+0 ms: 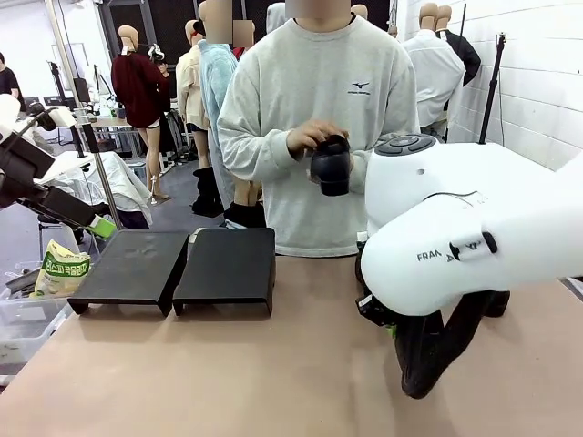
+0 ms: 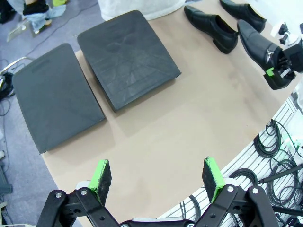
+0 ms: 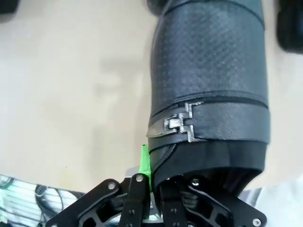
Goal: Organize the shoes by placing them on the stand.
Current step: Pick up one Shoe and place it in the middle of the table.
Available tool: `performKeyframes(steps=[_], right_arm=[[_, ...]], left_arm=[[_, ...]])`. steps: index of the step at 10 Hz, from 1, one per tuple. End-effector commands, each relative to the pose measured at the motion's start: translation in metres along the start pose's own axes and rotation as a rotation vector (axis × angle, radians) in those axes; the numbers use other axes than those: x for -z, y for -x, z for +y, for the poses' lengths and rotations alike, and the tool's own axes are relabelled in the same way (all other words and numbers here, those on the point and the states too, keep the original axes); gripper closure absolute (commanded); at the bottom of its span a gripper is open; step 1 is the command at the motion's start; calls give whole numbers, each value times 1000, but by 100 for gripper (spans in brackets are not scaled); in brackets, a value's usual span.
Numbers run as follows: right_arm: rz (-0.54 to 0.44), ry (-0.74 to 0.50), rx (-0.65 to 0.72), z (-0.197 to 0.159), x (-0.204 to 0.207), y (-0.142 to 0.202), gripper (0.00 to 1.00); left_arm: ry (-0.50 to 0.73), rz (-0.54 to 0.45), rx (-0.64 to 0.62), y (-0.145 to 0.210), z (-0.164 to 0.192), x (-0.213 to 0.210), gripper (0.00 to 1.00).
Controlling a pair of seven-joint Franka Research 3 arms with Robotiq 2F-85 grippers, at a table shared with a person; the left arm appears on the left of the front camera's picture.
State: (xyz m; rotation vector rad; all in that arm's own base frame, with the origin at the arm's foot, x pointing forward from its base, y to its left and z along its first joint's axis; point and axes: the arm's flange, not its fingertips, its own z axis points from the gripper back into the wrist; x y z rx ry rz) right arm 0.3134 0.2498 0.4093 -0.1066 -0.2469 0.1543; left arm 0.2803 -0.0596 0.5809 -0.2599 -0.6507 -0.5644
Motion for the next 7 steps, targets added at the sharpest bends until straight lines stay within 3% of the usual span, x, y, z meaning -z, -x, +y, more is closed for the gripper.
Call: performKeyframes(steps=[1, 3, 7], right_arm=[[-114, 42, 26, 0, -11, 12, 100], [-107, 18, -36, 7, -14, 11, 100], [-75, 24, -22, 7, -21, 11, 100]], left_arm=[[-2, 8, 7, 1, 3, -1, 0], [-2, 8, 7, 1, 3, -1, 0], [-2, 8, 7, 1, 3, -1, 0]])
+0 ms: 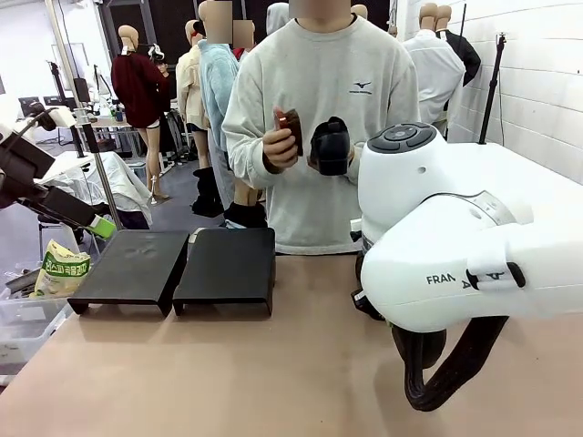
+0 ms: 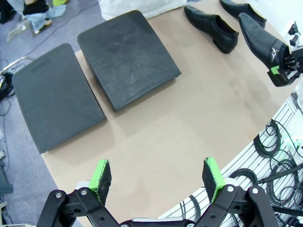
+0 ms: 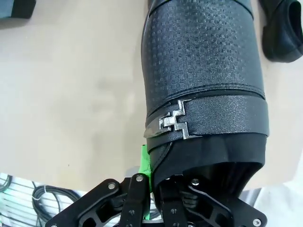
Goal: Organize the shoes by placing them on the stand.
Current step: Pick up one Shoe and place it in the middle of the table.
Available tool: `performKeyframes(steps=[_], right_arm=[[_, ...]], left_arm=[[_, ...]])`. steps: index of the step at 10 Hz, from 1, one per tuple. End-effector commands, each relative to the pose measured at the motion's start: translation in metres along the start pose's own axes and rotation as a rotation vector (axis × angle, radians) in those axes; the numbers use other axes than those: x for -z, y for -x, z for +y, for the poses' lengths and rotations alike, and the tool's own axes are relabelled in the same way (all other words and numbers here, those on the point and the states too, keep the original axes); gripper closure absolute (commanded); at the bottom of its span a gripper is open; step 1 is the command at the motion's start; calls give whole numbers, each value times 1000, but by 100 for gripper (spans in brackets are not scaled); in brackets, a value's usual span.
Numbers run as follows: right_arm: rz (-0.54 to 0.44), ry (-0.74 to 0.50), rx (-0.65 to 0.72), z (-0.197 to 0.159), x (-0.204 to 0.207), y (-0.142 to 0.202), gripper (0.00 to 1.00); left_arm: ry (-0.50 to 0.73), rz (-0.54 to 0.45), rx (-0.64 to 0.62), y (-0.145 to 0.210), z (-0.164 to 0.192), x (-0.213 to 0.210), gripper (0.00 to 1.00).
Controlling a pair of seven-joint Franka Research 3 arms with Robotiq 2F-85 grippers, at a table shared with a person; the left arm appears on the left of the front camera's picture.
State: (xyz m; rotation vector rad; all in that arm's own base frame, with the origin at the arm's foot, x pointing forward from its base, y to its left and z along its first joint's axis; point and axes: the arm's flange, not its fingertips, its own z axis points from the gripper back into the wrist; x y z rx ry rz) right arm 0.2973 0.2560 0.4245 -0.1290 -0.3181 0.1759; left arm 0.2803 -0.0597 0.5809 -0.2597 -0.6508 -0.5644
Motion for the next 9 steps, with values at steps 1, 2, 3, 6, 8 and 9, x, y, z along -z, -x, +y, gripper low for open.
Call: performKeyframes(steps=[1, 2, 3, 6, 8, 9], right_arm=[[-37, 21, 54, 18, -12, 14, 100], [-48, 6, 72, 26, -19, 22, 100], [35, -28, 101, 47, -30, 41, 100], [186, -157, 81, 78, -14, 24, 100], [185, -162, 80, 95, 7, -1, 100], [205, -148, 116, 100, 19, -11, 100]], left_arm=[[-2, 8, 7, 1, 3, -1, 0], [-2, 8, 7, 1, 3, -1, 0], [-2, 8, 7, 1, 3, -1, 0], [-2, 8, 7, 1, 3, -1, 0], [-2, 8, 7, 1, 3, -1, 0], [-2, 8, 7, 1, 3, -1, 0]])
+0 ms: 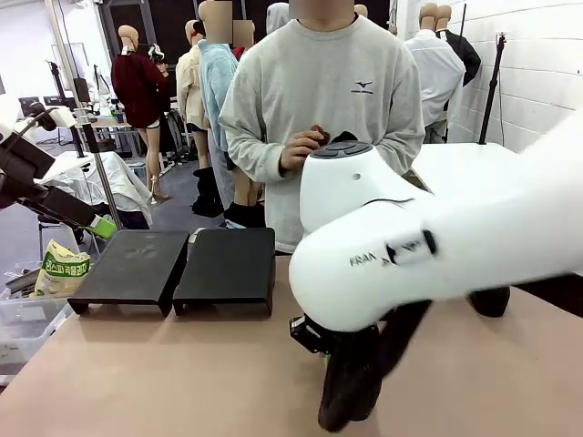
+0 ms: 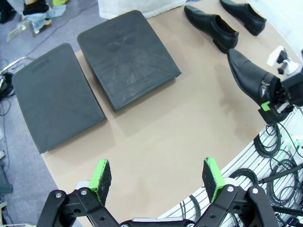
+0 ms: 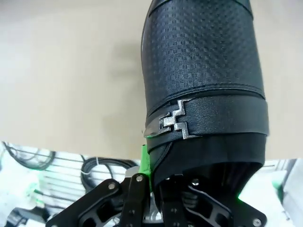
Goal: Organize the shoes by placing them on the stand.
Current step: Pick up one Shoe and place it in the middle of the table.
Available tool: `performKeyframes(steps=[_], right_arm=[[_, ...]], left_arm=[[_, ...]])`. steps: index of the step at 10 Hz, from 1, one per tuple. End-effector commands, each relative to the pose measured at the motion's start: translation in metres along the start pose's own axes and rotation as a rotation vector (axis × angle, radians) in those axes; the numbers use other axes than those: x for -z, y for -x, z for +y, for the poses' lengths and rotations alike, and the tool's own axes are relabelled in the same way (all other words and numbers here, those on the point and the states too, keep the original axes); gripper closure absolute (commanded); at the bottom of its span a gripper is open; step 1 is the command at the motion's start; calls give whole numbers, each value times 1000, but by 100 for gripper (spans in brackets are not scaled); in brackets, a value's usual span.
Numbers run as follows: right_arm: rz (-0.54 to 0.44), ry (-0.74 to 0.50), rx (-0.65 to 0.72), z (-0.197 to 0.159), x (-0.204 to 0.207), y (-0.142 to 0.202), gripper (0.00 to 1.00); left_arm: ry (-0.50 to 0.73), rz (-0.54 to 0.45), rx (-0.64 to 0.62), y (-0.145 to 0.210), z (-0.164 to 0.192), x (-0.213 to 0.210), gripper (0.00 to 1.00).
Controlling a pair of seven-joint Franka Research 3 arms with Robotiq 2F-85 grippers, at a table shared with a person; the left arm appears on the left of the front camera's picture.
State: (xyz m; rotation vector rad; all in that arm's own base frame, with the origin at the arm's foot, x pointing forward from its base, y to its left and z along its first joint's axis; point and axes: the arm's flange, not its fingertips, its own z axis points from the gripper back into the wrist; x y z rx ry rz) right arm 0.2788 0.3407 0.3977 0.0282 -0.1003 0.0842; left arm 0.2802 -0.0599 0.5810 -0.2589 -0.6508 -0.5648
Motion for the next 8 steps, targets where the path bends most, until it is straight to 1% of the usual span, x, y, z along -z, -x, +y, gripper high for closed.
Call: performKeyframes(steps=[1, 2, 4, 5, 6, 7, 8], right_arm=[[21, 9, 42, 16, 18, -33, 100], [46, 12, 33, 25, 31, -40, 100], [62, 53, -13, 44, 47, -40, 100], [87, 53, -47, 47, 55, -42, 100], [89, 63, -51, 49, 59, -41, 100], [86, 59, -53, 48, 60, -40, 88], [107, 40, -58, 47, 63, -41, 68]], left_arm=[[-1, 8, 6, 2, 3, -1, 0], [-1, 8, 6, 2, 3, -1, 0], [-1, 8, 6, 2, 3, -1, 0], [-1, 8, 6, 2, 3, -1, 0], [-1, 8, 6, 2, 3, -1, 0], [-1, 8, 6, 2, 3, -1, 0], [-1, 8, 6, 2, 3, -1, 0]])
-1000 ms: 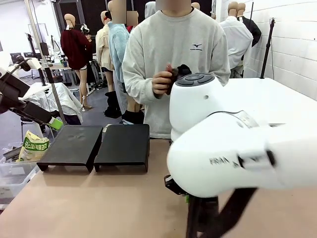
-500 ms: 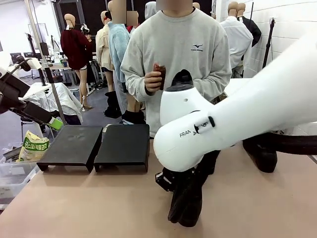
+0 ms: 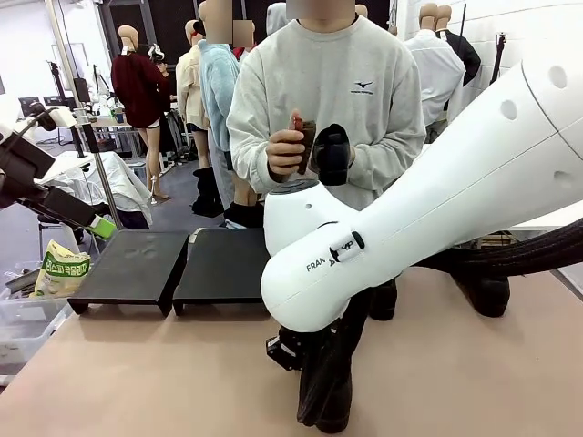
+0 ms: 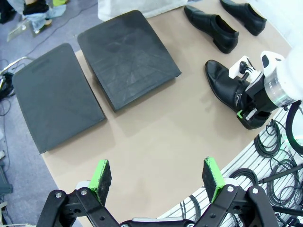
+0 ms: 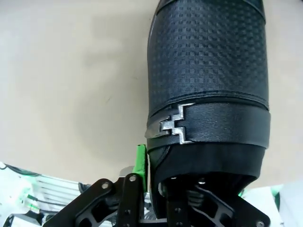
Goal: Organize the shoes by placing them on the stand.
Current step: Pick up one Shoe and place it in the middle of the table.
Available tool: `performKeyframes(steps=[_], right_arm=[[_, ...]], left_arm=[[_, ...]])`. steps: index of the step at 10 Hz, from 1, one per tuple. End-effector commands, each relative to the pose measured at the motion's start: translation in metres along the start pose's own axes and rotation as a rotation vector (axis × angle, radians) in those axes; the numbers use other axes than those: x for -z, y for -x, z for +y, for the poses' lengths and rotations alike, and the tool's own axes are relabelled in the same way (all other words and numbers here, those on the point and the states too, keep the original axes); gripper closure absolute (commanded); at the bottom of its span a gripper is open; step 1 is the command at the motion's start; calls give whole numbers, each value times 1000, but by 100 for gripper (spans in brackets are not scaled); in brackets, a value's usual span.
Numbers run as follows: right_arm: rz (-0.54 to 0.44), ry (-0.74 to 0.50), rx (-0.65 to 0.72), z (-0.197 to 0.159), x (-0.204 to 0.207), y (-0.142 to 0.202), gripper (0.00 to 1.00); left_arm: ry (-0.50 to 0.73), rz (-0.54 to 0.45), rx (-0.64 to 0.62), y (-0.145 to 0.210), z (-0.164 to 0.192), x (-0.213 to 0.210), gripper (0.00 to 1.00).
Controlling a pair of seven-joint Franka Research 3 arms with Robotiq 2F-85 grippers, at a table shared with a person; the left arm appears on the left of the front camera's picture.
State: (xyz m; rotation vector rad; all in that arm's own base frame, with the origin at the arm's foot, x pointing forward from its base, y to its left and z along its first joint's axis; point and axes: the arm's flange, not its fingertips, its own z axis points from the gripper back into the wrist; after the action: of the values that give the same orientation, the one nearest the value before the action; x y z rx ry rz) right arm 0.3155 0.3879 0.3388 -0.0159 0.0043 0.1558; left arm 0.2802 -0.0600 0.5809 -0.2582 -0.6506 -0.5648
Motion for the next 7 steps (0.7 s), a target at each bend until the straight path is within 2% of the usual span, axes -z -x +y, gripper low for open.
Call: performKeyframes(steps=[1, 3, 4, 7], right_arm=[[8, -4, 8, 2, 0, -7, 48], [-20, -29, 7, 0, -4, -5, 8], [-36, -41, 6, -4, -8, -2, 0], [-41, -87, 4, -10, -15, 1, 0]], left_arm=[[-1, 7, 6, 2, 3, -1, 0], [-1, 7, 6, 2, 3, -1, 0], [-1, 7, 6, 2, 3, -1, 0], [-1, 7, 6, 2, 3, -1, 0]])
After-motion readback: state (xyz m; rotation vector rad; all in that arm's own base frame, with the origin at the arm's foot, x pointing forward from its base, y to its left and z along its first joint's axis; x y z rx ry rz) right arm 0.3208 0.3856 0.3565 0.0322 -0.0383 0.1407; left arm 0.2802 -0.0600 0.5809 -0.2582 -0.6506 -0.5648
